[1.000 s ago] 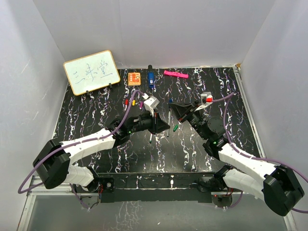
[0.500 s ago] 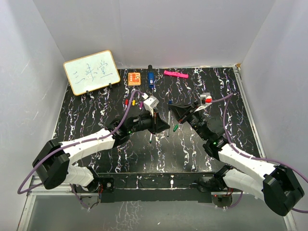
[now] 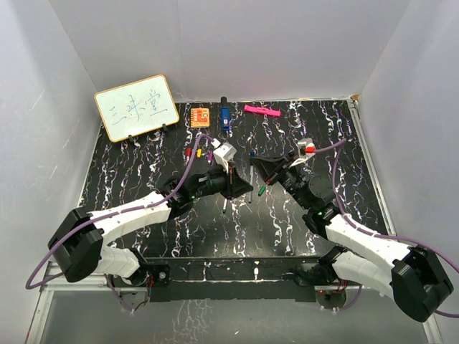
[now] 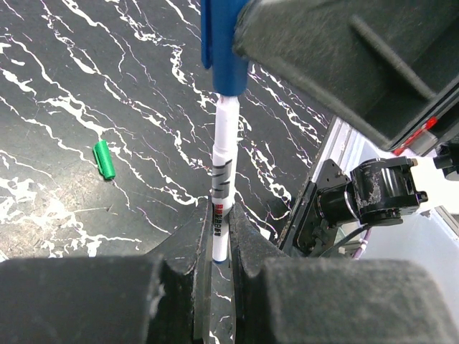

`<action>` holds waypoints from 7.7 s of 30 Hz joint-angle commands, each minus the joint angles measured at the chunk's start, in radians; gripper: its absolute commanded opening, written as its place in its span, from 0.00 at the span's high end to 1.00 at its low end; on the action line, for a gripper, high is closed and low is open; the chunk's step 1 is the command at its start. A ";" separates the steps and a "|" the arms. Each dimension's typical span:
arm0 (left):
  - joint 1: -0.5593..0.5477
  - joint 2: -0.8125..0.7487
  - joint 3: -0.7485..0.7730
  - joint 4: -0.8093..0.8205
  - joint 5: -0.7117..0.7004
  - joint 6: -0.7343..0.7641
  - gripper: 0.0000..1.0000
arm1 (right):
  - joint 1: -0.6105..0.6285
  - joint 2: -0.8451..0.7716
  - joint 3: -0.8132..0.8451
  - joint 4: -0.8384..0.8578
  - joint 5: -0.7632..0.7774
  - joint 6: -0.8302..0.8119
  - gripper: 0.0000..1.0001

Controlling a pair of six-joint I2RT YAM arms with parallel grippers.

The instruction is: Insert the pens into the pen caps

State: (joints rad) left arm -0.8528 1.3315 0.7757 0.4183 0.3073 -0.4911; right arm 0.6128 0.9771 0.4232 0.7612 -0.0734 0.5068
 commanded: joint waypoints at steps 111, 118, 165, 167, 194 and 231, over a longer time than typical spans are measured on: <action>0.242 -0.249 0.027 -0.243 -0.080 0.032 0.83 | -0.275 1.203 1.356 -1.013 0.294 -0.403 0.05; 0.242 -0.243 0.020 -0.242 -0.075 0.036 0.83 | -0.304 1.282 1.370 -0.883 0.313 -0.470 0.08; 0.244 -0.297 0.020 -0.304 -0.187 0.051 0.83 | -0.310 1.524 1.542 -1.094 0.128 -0.446 0.98; 0.245 -0.308 0.013 -0.318 -0.214 0.051 0.83 | -0.305 1.491 1.479 -1.104 0.103 -0.403 1.00; 0.246 -0.125 -0.247 0.114 -0.027 -0.046 0.67 | -0.237 0.744 0.538 -0.456 -0.323 0.016 1.00; 0.249 -0.605 -0.285 -0.333 -0.326 0.049 0.61 | 0.284 1.014 0.992 -0.884 0.788 0.183 1.00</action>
State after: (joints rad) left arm -0.6079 0.7910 0.4427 0.1982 0.0364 -0.4702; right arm 0.8677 1.9228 1.3296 0.0238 0.4500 0.5972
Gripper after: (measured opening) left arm 0.385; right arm 0.053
